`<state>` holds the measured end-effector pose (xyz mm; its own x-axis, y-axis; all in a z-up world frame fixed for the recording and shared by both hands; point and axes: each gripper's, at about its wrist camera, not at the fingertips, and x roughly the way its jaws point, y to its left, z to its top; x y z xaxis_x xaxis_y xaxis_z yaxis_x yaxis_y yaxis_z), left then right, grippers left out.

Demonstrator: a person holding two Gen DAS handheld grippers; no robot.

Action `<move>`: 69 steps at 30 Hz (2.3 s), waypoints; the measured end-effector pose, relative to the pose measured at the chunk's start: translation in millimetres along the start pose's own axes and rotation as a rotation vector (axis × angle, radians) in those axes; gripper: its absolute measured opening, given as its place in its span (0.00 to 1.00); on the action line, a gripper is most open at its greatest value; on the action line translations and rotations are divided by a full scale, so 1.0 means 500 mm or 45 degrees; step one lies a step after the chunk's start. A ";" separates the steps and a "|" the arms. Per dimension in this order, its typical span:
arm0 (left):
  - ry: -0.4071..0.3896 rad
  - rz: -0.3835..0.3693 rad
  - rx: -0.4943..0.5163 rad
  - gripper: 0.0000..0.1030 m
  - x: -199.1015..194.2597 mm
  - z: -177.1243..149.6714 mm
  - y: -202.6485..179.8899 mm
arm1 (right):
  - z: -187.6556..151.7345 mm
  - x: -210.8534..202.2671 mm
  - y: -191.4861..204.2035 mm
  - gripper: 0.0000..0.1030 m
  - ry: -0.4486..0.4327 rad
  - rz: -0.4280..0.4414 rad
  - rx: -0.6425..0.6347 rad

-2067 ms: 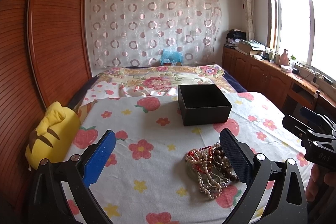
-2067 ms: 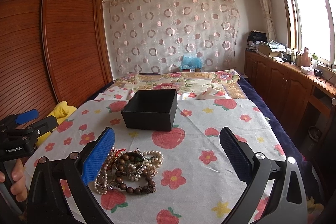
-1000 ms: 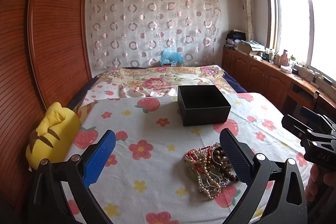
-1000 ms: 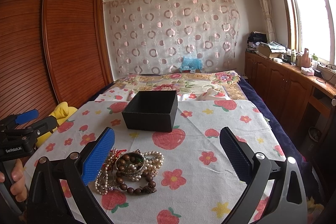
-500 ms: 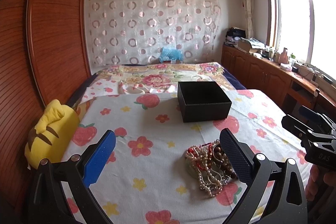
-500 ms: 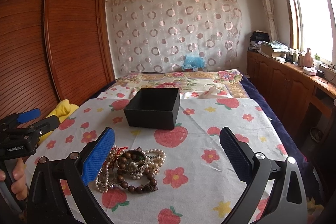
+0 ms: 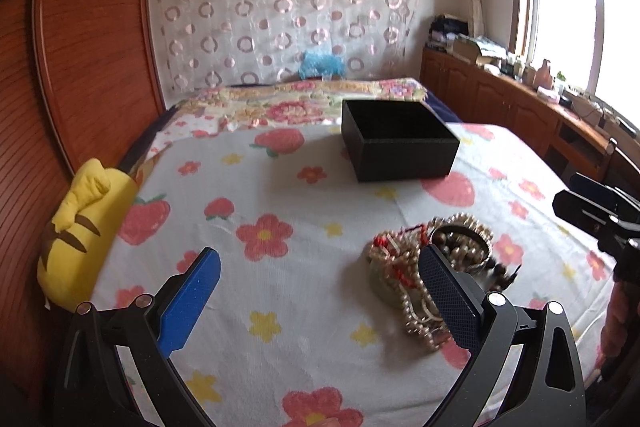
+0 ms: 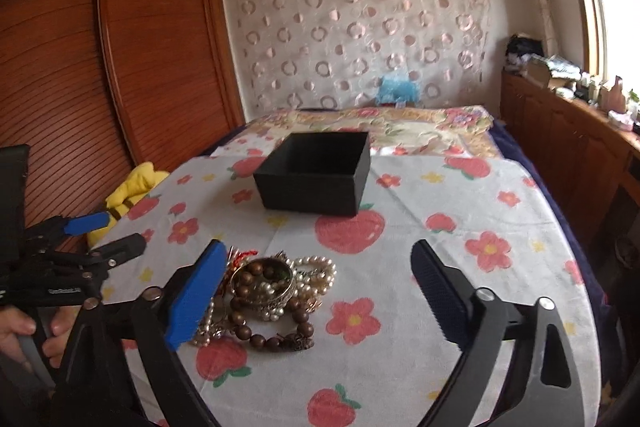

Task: Organize jewelry
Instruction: 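Reach the right tool into the pile and grasp the dark bangle, then close the left tool on the pearl necklace while the right tool holds the bangle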

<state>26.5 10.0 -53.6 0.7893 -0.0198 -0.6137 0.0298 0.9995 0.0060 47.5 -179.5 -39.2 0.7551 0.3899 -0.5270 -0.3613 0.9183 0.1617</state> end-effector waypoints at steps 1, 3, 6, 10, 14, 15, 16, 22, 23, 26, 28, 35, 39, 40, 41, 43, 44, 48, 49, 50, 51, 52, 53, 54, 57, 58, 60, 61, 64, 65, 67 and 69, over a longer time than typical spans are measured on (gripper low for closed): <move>0.014 -0.004 0.002 0.93 0.006 -0.004 0.001 | -0.002 0.006 0.001 0.85 0.013 0.011 -0.006; 0.040 -0.012 0.005 0.93 0.019 -0.012 0.004 | -0.005 0.026 0.006 0.77 0.052 0.030 -0.032; 0.077 -0.019 0.023 0.93 0.034 -0.023 0.004 | -0.010 0.058 0.010 0.65 0.120 0.060 -0.065; 0.117 -0.026 0.040 0.93 0.052 -0.036 0.003 | -0.010 0.113 0.011 0.50 0.218 0.103 -0.078; 0.153 -0.048 0.039 0.93 0.064 -0.043 0.004 | -0.010 0.158 0.010 0.38 0.313 0.148 -0.085; 0.161 -0.050 0.039 0.93 0.068 -0.044 0.004 | -0.010 0.166 0.011 0.36 0.329 0.153 -0.091; 0.168 -0.052 0.039 0.93 0.070 -0.045 0.005 | -0.010 0.173 0.012 0.36 0.346 0.161 -0.096; 0.197 -0.066 0.042 0.93 0.079 -0.049 0.001 | -0.014 0.198 0.023 0.27 0.412 0.187 -0.130; 0.202 -0.069 0.044 0.93 0.080 -0.050 -0.001 | -0.015 0.199 0.024 0.20 0.416 0.191 -0.134; 0.211 -0.082 0.054 0.93 0.083 -0.052 -0.004 | -0.013 0.194 0.033 0.06 0.403 0.184 -0.172; 0.214 -0.091 0.062 0.93 0.082 -0.054 -0.009 | -0.011 0.181 0.034 0.05 0.373 0.188 -0.186; 0.224 -0.154 0.077 0.93 0.082 -0.056 -0.023 | 0.007 0.113 0.007 0.05 0.239 0.129 -0.149; 0.231 -0.193 0.105 0.93 0.079 -0.060 -0.038 | 0.018 0.083 -0.010 0.05 0.191 0.109 -0.121; 0.231 -0.202 0.117 0.92 0.078 -0.061 -0.042 | 0.018 0.078 -0.014 0.05 0.187 0.106 -0.117; 0.232 -0.218 0.131 0.88 0.075 -0.063 -0.049 | 0.019 0.076 -0.017 0.05 0.186 0.104 -0.111; 0.251 -0.245 0.151 0.78 0.075 -0.069 -0.058 | 0.014 0.070 -0.024 0.05 0.186 0.100 -0.098; 0.258 -0.259 0.156 0.72 0.074 -0.071 -0.061 | 0.010 0.070 -0.022 0.05 0.188 0.098 -0.096; 0.266 -0.331 0.133 0.53 0.068 -0.074 -0.064 | -0.001 0.075 -0.020 0.05 0.204 0.096 -0.088; 0.270 -0.348 0.121 0.50 0.067 -0.073 -0.063 | -0.003 0.076 -0.020 0.05 0.207 0.096 -0.085; 0.275 -0.351 0.113 0.42 0.068 -0.073 -0.062 | -0.004 0.077 -0.018 0.05 0.207 0.097 -0.082; 0.280 -0.350 0.109 0.35 0.068 -0.075 -0.062 | -0.006 0.077 -0.018 0.05 0.208 0.099 -0.080; 0.284 -0.354 0.103 0.35 0.069 -0.075 -0.061 | -0.007 0.077 -0.018 0.05 0.207 0.100 -0.079; 0.287 -0.362 0.097 0.33 0.069 -0.077 -0.059 | -0.007 0.076 -0.018 0.05 0.206 0.101 -0.079; 0.289 -0.365 0.095 0.32 0.068 -0.079 -0.057 | -0.007 0.077 -0.018 0.05 0.206 0.099 -0.080; 0.289 -0.346 0.105 0.29 0.066 -0.085 -0.052 | -0.008 0.076 -0.011 0.05 0.204 0.098 -0.088; 0.294 -0.332 0.112 0.28 0.064 -0.088 -0.050 | -0.008 0.075 -0.009 0.05 0.202 0.097 -0.090; 0.296 -0.292 0.123 0.25 0.063 -0.092 -0.043 | -0.008 0.074 -0.007 0.05 0.198 0.095 -0.094; 0.295 -0.275 0.122 0.25 0.063 -0.092 -0.036 | -0.010 0.073 -0.006 0.05 0.197 0.095 -0.094; 0.294 -0.230 0.091 0.25 0.065 -0.090 -0.008 | -0.010 0.072 -0.006 0.05 0.198 0.097 -0.094; 0.297 -0.220 0.085 0.25 0.067 -0.089 -0.002 | -0.011 0.072 -0.004 0.05 0.199 0.097 -0.097; 0.307 -0.226 0.074 0.25 0.070 -0.089 0.006 | -0.010 0.071 -0.001 0.05 0.200 0.097 -0.102; 0.307 -0.243 0.072 0.25 0.069 -0.088 0.005 | -0.011 0.071 0.001 0.05 0.200 0.092 -0.106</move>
<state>26.7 12.6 -109.7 0.5982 -0.1939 -0.7775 0.2028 0.9753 -0.0872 71.3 -165.6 -62.3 0.6334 0.4329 -0.6414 -0.4601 0.8771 0.1376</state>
